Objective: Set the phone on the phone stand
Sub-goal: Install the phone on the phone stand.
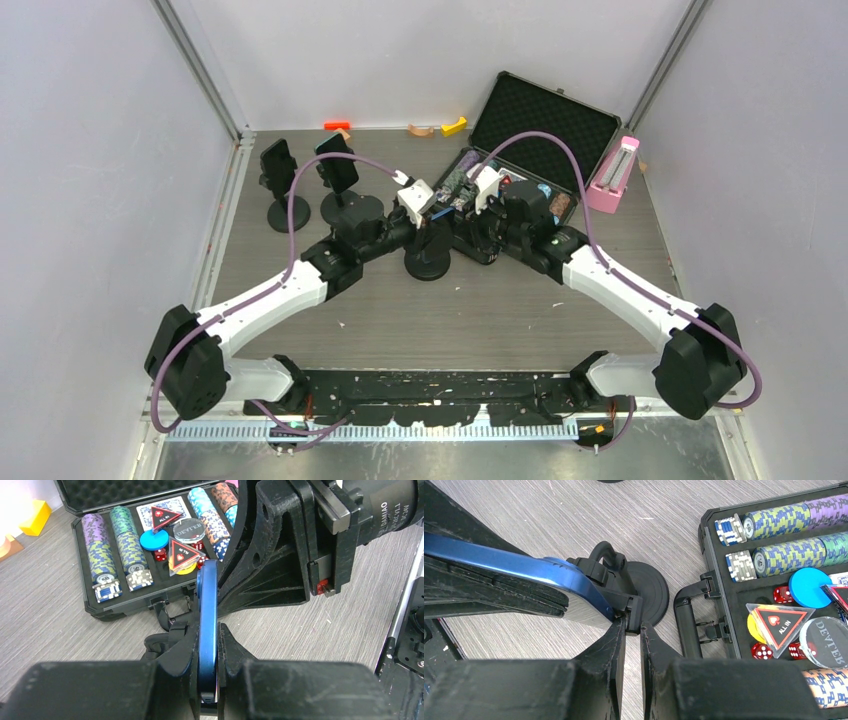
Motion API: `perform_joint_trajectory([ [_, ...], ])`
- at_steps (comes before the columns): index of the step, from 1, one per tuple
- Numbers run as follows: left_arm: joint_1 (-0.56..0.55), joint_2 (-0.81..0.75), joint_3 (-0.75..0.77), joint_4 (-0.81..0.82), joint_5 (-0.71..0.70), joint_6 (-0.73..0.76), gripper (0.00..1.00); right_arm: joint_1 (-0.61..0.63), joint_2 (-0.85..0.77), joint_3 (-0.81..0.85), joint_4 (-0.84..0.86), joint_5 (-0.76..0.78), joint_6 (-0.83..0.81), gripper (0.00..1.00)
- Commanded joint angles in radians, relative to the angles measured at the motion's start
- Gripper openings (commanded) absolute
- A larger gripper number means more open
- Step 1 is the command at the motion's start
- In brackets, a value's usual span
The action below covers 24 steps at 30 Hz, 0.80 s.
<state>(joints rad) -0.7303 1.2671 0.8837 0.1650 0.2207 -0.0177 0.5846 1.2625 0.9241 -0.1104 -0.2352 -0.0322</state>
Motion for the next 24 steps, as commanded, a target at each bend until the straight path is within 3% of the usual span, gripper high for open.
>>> perform_joint_trajectory([
  [1,0.057,0.032,0.004,-0.161,-0.173,0.059,0.0,-0.015,-0.005,0.044,-0.118,0.018,-0.034,0.01],
  [18,0.056,0.029,0.013,-0.189,-0.153,0.066,0.0,0.035,0.002,0.106,-0.194,0.097,-0.123,0.02],
  [24,0.057,0.025,0.014,-0.19,-0.146,0.064,0.0,0.038,0.017,0.147,-0.24,0.069,-0.123,0.14],
])
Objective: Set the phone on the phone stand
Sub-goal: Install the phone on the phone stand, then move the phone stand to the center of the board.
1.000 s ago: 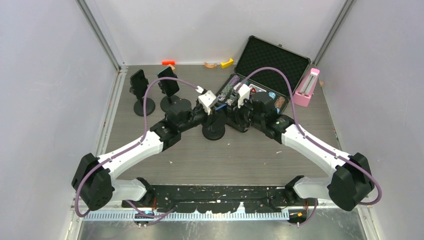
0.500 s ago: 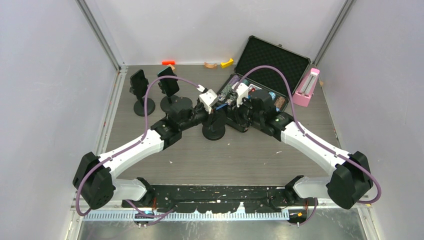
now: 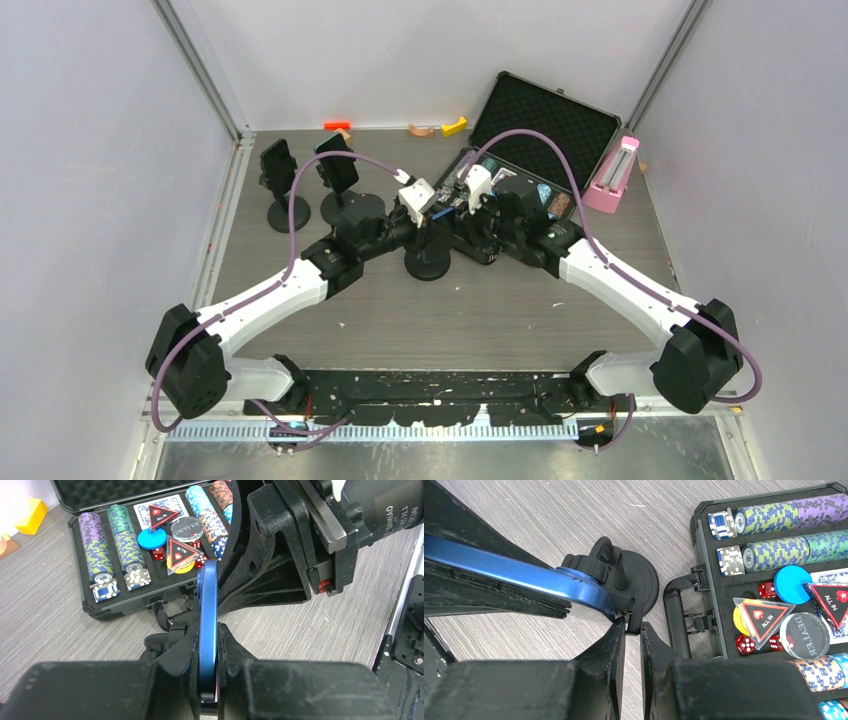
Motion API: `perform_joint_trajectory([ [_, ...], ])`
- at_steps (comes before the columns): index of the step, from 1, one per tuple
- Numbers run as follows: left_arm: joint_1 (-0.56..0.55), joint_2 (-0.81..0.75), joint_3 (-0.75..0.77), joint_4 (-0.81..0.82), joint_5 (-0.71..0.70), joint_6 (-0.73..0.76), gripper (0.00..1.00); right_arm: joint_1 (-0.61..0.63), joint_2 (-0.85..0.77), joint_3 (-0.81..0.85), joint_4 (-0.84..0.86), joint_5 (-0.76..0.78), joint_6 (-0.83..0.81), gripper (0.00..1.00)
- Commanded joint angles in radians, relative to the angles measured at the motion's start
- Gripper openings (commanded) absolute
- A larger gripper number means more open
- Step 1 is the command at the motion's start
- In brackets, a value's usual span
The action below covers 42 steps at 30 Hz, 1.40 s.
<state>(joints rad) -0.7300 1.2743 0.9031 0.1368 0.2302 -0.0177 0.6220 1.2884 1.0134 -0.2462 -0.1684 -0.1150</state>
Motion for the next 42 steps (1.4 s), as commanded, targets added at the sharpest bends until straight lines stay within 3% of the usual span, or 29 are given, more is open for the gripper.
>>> perform_joint_trajectory([
  [1,0.056,0.017,-0.005,-0.161,-0.154,0.064,0.0,0.001,-0.008,0.063,-0.111,-0.004,-0.039,0.15],
  [14,0.056,0.025,0.001,-0.161,-0.114,0.056,0.0,0.0,0.008,0.083,-0.131,-0.058,-0.026,0.39],
  [25,0.058,0.014,-0.009,-0.145,-0.081,0.061,0.0,-0.001,-0.018,0.083,-0.144,-0.058,-0.051,0.43],
  [35,0.058,-0.007,0.035,-0.176,-0.052,0.086,0.45,-0.045,-0.078,0.007,-0.119,-0.089,-0.063,0.45],
  [42,0.058,-0.027,0.073,-0.21,-0.018,0.103,0.51,-0.077,-0.092,-0.03,-0.096,-0.114,-0.06,0.45],
])
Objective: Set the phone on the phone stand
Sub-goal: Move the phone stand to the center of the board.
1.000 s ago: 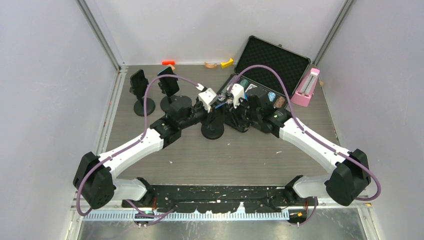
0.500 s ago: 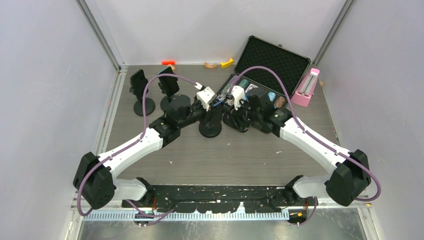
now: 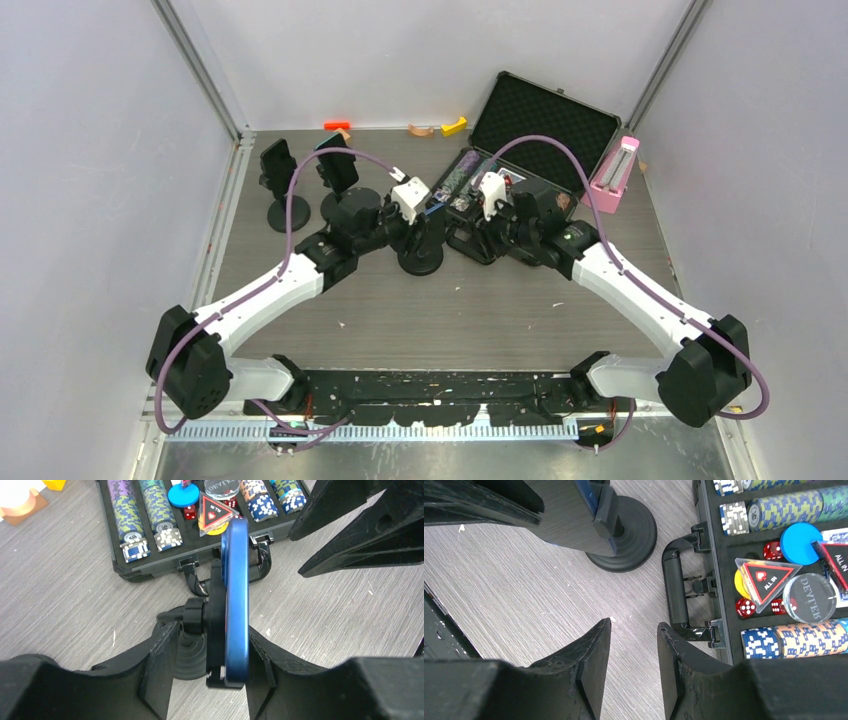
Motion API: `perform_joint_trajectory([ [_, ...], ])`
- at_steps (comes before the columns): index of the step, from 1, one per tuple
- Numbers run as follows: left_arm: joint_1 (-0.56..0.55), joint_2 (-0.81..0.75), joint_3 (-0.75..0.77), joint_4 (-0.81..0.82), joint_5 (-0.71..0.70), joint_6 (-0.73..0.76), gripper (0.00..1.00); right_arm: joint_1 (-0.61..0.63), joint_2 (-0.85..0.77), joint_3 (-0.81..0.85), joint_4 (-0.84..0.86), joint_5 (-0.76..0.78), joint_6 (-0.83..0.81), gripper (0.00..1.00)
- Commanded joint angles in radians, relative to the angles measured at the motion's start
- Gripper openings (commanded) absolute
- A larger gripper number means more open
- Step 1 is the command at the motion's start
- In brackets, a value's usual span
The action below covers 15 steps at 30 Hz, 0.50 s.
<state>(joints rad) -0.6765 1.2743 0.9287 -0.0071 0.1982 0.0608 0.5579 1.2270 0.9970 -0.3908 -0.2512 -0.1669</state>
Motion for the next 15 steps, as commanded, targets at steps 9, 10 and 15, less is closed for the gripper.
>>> perform_joint_trajectory([
  [9,0.003,-0.007,0.141,-0.124,0.11,0.016,0.45,-0.031,-0.016,-0.032,0.062,-0.048,-0.013,0.45],
  [10,0.004,-0.002,0.15,-0.127,0.113,0.017,0.43,-0.034,-0.016,-0.033,0.063,-0.05,-0.015,0.45],
  [15,0.005,0.039,0.195,-0.145,0.128,0.014,0.33,-0.04,-0.01,-0.038,0.063,-0.054,-0.019,0.45],
])
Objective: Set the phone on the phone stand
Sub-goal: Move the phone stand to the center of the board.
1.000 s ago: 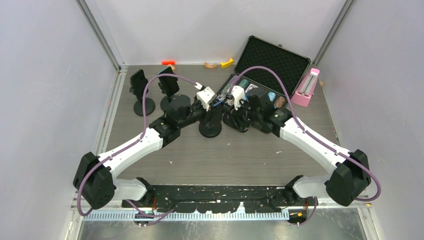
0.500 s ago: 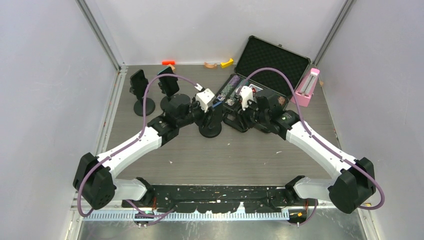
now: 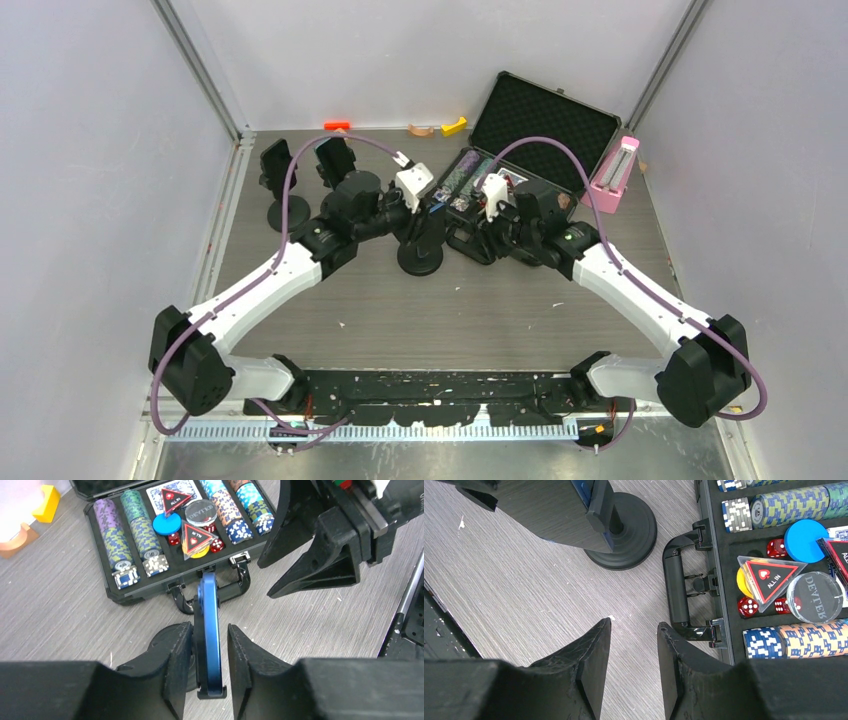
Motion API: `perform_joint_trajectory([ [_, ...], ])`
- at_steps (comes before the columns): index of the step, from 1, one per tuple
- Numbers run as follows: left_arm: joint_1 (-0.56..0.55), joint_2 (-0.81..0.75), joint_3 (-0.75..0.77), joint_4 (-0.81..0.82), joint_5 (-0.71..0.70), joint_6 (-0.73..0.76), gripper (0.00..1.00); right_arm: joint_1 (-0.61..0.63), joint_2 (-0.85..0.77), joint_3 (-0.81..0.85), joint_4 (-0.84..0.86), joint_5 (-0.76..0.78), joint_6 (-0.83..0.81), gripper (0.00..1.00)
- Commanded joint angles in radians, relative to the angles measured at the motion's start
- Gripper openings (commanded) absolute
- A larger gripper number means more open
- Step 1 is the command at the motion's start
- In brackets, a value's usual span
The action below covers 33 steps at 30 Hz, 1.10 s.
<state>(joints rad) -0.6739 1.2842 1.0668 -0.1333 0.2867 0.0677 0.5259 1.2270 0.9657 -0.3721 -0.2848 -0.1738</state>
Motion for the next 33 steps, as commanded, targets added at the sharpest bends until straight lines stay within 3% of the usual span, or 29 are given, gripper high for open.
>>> perform_joint_trajectory([
  [1,0.002,0.041,0.068,-0.031,0.041,0.009,0.3,-0.008,-0.009,-0.007,0.044,-0.02,-0.013,0.45],
  [8,0.038,0.073,0.115,-0.073,0.061,-0.012,0.01,-0.019,-0.011,-0.014,0.044,-0.027,-0.016,0.45],
  [23,0.309,0.163,0.253,-0.095,0.31,0.119,0.0,-0.031,-0.01,-0.02,0.049,-0.039,-0.019,0.44],
  [33,0.369,0.357,0.421,-0.078,0.45,0.173,0.0,-0.039,-0.003,-0.024,0.049,-0.039,-0.026,0.44],
])
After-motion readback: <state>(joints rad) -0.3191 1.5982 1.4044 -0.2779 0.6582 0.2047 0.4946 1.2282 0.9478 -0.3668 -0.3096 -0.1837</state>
